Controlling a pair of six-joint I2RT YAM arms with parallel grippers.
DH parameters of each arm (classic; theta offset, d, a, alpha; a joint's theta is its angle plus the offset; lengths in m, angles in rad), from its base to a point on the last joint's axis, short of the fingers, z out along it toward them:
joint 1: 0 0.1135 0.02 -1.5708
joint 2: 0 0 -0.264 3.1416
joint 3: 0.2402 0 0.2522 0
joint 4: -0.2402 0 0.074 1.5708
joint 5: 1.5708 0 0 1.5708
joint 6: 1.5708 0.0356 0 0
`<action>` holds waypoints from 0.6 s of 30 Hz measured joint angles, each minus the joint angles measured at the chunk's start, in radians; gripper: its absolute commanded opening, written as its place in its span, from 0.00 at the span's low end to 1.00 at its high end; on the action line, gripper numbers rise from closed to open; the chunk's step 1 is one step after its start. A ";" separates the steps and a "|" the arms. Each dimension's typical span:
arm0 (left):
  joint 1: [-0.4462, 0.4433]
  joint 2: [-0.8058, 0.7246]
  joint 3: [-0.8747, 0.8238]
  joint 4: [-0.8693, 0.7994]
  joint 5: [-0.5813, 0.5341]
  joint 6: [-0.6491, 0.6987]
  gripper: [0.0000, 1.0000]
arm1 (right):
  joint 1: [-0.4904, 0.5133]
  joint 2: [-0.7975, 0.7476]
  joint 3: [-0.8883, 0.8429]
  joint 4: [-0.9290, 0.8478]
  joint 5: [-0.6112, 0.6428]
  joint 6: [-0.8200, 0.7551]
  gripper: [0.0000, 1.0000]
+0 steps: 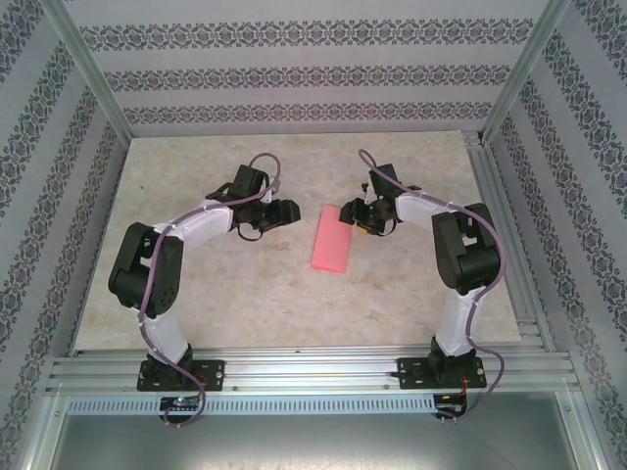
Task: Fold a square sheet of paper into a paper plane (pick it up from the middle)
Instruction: Pick up the square sheet of paper from the center of the table.
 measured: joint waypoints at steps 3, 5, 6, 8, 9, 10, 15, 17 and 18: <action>0.000 -0.008 -0.004 0.002 -0.011 0.000 0.64 | 0.002 0.023 0.017 0.000 -0.005 -0.005 0.54; 0.000 -0.012 -0.004 0.003 -0.015 0.000 0.63 | 0.007 0.033 0.024 -0.002 -0.009 -0.010 0.54; 0.000 -0.012 -0.004 0.003 -0.016 0.000 0.63 | 0.011 0.039 0.030 -0.005 -0.012 -0.013 0.54; 0.000 -0.012 -0.003 0.004 -0.018 0.000 0.63 | 0.013 0.044 0.039 -0.006 -0.023 -0.013 0.55; 0.000 -0.012 -0.003 0.004 -0.018 0.000 0.63 | 0.013 0.049 0.046 -0.006 -0.034 -0.013 0.55; 0.000 -0.012 -0.003 0.004 -0.018 0.000 0.63 | 0.016 0.056 0.055 -0.004 -0.046 -0.013 0.55; 0.001 -0.012 -0.003 0.005 -0.018 0.000 0.63 | 0.035 0.090 0.105 -0.014 -0.078 -0.025 0.55; 0.001 -0.012 -0.003 0.005 -0.019 0.000 0.63 | 0.041 0.095 0.121 -0.015 -0.087 -0.032 0.55; 0.001 -0.013 -0.003 0.005 -0.021 0.000 0.63 | 0.045 0.097 0.130 -0.019 -0.089 -0.039 0.55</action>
